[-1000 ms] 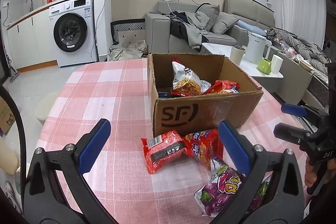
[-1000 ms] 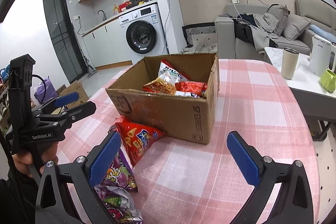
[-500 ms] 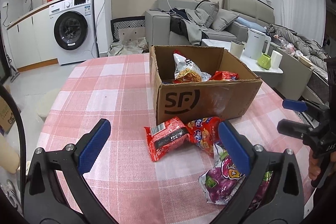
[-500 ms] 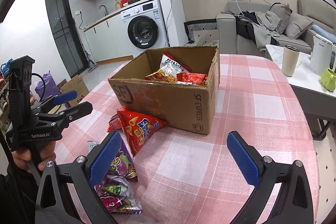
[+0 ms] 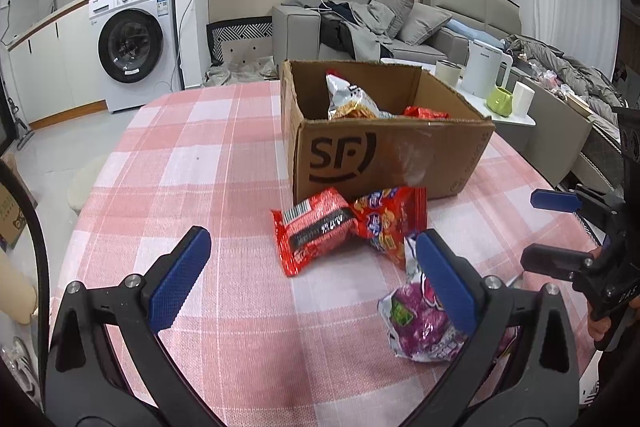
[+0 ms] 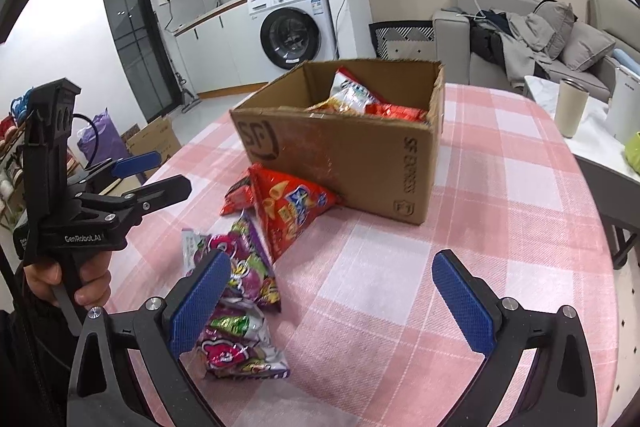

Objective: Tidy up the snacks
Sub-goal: 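Withdraw both tools from the box toward the purple candy bags, then grasp a purple candy bag with the left tool while the right tool grasps another purple bag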

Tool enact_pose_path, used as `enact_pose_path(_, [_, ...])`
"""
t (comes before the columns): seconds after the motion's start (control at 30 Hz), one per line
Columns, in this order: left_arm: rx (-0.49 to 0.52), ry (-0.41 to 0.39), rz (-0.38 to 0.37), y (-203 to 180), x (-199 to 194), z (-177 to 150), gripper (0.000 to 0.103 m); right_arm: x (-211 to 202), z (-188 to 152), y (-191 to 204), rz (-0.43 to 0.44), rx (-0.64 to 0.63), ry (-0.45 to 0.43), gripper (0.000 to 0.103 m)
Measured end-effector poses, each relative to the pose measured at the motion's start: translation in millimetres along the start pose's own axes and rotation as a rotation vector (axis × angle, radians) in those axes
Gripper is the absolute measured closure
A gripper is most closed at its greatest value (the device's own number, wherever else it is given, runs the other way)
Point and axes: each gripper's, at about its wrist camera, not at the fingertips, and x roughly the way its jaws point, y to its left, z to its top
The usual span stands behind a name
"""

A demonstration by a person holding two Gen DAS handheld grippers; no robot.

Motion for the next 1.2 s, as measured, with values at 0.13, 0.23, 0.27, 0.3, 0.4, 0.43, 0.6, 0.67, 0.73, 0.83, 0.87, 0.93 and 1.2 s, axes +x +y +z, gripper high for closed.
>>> enact_pose_path(0.13, [0.002,0.014,-0.007,0.3,0.4,-7.3,0.001,1.8,-8.1,2.4,0.013,-0.002,0.018,0.000])
enact_pose_path(0.23, [0.011,0.017,-0.005,0.3,0.4,-8.8,0.001,4.0,-13.2,5.2,0.025,-0.013,0.044,0.000])
enact_pose_path(0.27, [0.011,0.017,-0.006,0.4,0.2,-8.8,0.001,4.5,-14.3,7.5,0.028,-0.024,0.053,0.000])
enact_pose_path(0.3, [0.009,0.019,-0.008,0.4,0.3,-9.0,0.001,4.5,-14.9,10.3,0.027,-0.037,0.055,0.000])
enact_pose_path(0.4, [0.020,0.025,-0.013,-1.3,0.3,-10.3,0.001,5.0,-15.3,16.9,0.041,-0.056,0.063,0.000])
enact_pose_path(0.43, [0.025,0.024,-0.011,-2.5,-0.6,-10.7,0.001,6.1,-16.1,18.3,0.047,-0.060,0.069,0.000])
enact_pose_path(0.6, [0.039,0.036,-0.022,-6.9,1.2,-12.7,0.001,15.3,-19.7,23.9,0.065,-0.076,0.101,0.000])
enact_pose_path(0.67, [0.045,0.043,-0.023,-8.8,2.7,-14.2,0.001,17.9,-21.2,25.7,0.072,-0.080,0.109,0.000])
enact_pose_path(0.73, [0.046,0.049,-0.031,-9.9,5.1,-15.4,0.001,21.6,-22.2,27.5,0.081,-0.082,0.121,0.000])
enact_pose_path(0.83, [0.042,0.062,-0.044,-10.1,10.1,-18.4,0.001,25.8,-24.3,31.1,0.099,-0.088,0.144,0.000])
enact_pose_path(0.87, [0.039,0.069,-0.047,-10.2,12.6,-19.3,0.001,27.4,-25.7,33.0,0.103,-0.094,0.151,0.000])
enact_pose_path(0.93, [0.031,0.081,-0.059,-9.4,17.4,-21.3,0.001,32.2,-28.0,36.3,0.102,-0.107,0.175,0.000])
enact_pose_path(1.2, [0.044,0.107,-0.075,-12.4,27.4,-27.4,0.001,37.5,-31.7,32.2,0.107,-0.116,0.216,0.000])
